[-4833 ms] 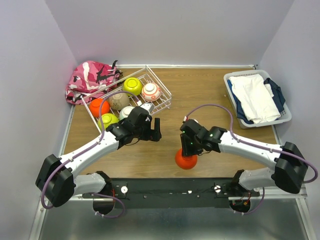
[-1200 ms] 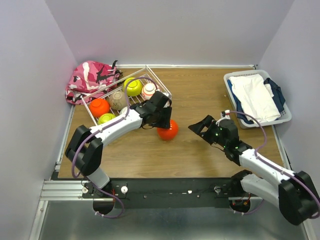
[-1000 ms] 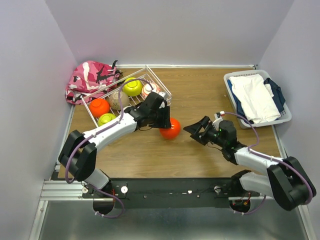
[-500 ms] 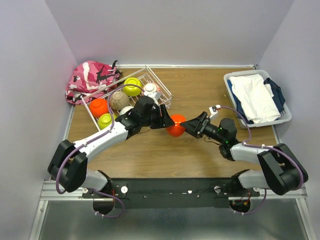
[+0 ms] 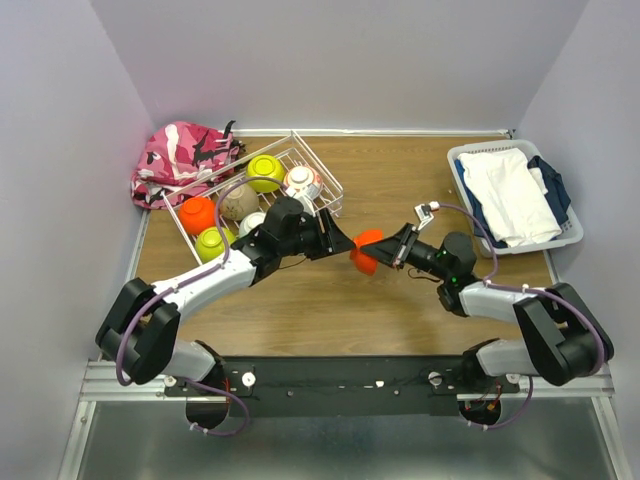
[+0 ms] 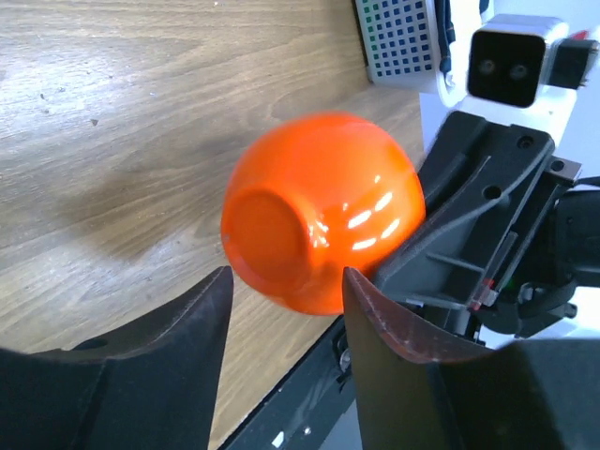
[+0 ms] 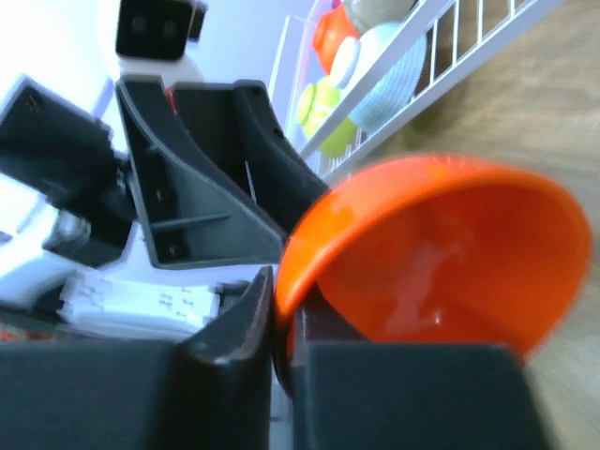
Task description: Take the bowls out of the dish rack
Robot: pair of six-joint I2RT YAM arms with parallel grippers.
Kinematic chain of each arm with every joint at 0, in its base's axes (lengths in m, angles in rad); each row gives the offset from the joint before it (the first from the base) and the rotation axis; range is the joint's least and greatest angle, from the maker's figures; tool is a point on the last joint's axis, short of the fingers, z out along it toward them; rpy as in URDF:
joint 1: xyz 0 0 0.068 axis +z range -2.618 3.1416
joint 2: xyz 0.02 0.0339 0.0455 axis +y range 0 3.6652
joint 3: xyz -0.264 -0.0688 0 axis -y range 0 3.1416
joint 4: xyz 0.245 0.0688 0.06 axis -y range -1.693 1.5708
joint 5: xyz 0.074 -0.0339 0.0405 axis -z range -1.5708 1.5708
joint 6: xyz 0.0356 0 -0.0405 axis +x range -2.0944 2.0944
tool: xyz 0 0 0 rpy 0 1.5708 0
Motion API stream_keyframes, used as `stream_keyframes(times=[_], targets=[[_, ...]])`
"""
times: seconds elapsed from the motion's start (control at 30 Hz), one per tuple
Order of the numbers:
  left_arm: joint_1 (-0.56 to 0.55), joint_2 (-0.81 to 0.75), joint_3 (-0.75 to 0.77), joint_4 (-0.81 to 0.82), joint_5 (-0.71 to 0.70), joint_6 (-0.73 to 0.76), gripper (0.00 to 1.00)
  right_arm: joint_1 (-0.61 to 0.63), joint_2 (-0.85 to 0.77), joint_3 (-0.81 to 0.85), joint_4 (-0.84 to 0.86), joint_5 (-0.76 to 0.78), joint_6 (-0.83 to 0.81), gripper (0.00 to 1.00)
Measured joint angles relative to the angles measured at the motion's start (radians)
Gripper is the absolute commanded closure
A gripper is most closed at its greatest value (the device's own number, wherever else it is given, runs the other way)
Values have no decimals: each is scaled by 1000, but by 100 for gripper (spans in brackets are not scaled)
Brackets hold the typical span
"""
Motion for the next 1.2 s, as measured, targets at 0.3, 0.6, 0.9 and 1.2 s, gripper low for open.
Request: stream_keyframes(times=[0.3,0.6,0.9,1.2], targets=[[0,-16,-2,-22,-30,57,5,2,-178,119,-399,23,-226,99],[3,-209,51,-245,-262,331,1,2,-196,459,-1116,283,-605,99],[6,-398,63,-381,-542,621,1,9,45,712,-1593,600,-755,95],[6,-487,-3,-373,-710,734,1,108,373,914,-1846,887,-787,81]])
